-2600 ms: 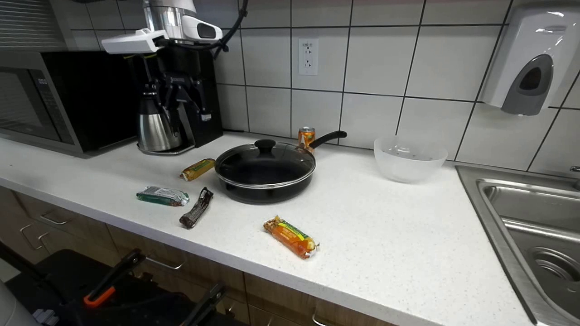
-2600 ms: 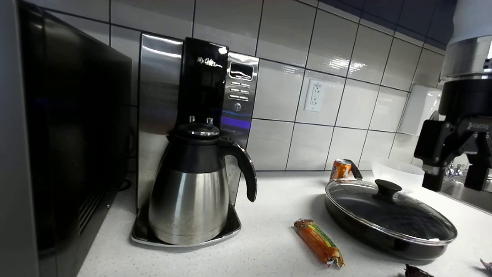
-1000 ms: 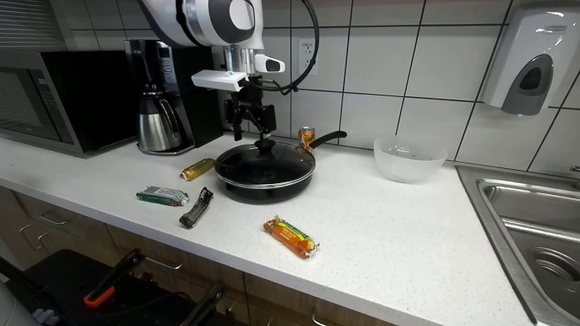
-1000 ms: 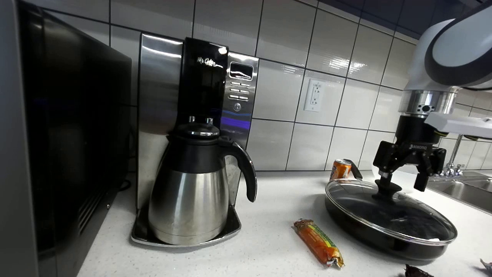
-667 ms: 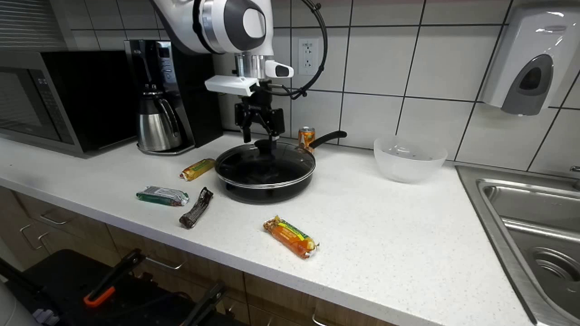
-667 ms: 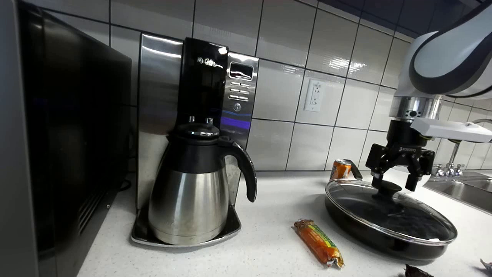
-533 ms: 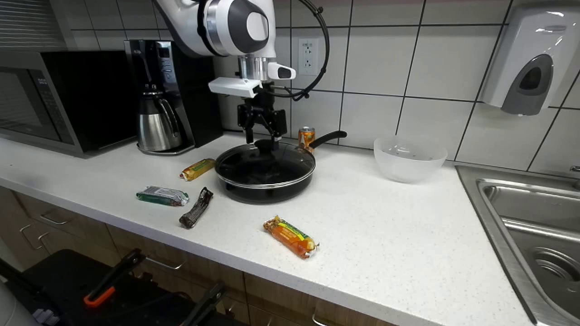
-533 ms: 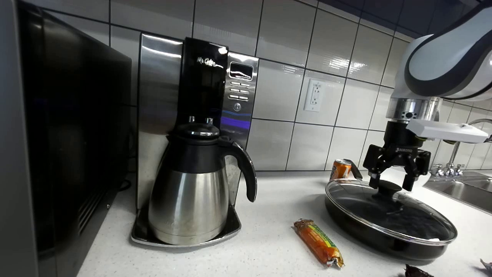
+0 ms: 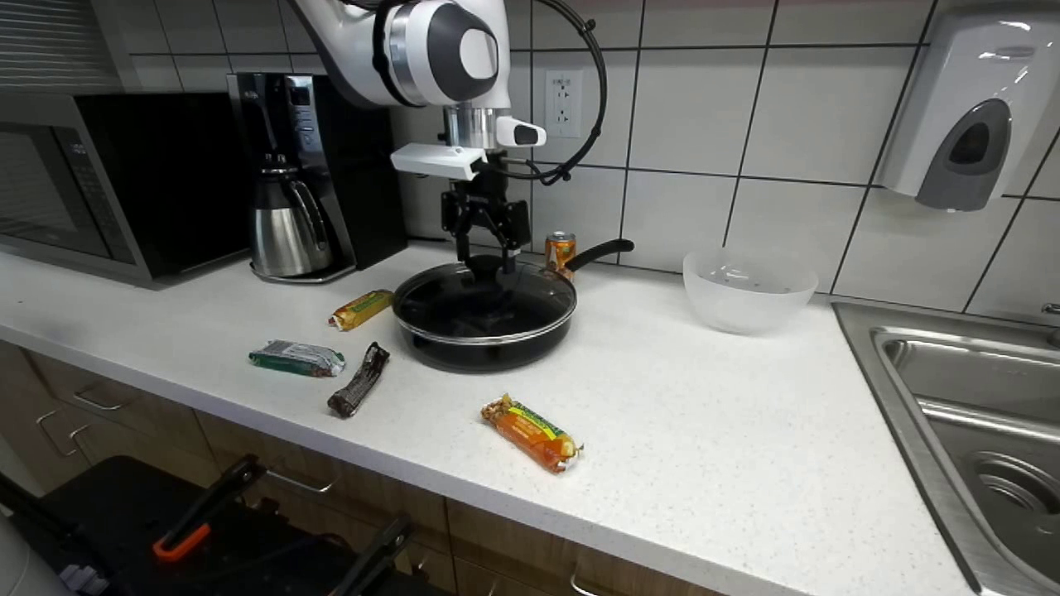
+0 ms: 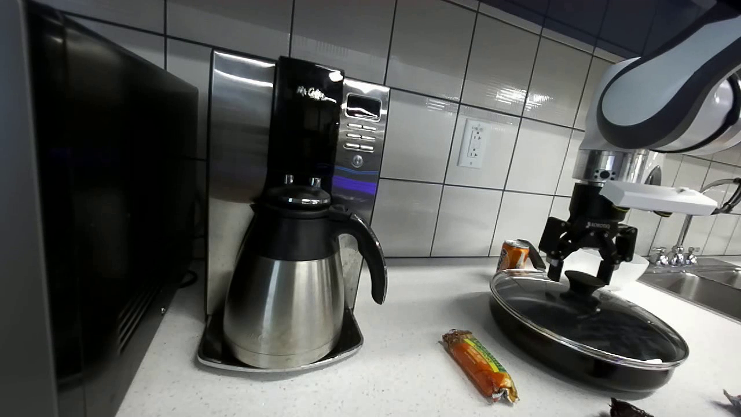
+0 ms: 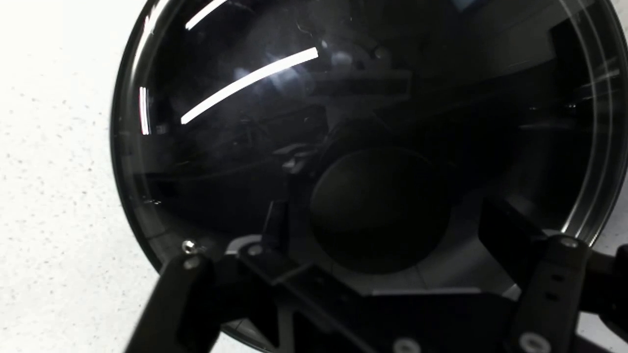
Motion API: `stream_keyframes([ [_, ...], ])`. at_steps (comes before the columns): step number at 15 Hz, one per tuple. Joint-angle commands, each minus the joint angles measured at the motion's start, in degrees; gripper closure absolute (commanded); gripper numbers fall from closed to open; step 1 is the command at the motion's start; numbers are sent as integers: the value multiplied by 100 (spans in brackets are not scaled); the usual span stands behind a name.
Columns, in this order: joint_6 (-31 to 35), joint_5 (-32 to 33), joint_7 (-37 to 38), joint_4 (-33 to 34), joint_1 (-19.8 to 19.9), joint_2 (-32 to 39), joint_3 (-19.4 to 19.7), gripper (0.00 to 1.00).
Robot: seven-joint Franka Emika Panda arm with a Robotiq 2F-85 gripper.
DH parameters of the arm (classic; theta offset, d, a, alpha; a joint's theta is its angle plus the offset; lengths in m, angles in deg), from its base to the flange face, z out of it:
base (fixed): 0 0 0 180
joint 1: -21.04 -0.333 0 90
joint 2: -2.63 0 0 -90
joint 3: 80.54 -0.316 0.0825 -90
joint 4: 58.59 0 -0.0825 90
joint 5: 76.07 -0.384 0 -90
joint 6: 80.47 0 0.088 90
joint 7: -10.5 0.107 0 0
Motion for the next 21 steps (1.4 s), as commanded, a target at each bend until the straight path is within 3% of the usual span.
stream_keyframes([
  [1, -88, -48, -100, 123, 25, 40, -42, 0],
  [11, -113, 0, -41, 48, -45, -24, -51, 0],
  [12, -120, -10, -58, 35, -46, -34, -56, 25],
  [14, -117, 9, -30, -4, -57, -78, -48, 34],
  [17, -139, 67, 33, -68, -59, -152, -11, 58],
  [21, -135, 116, 82, -216, -82, -328, 0, 61],
])
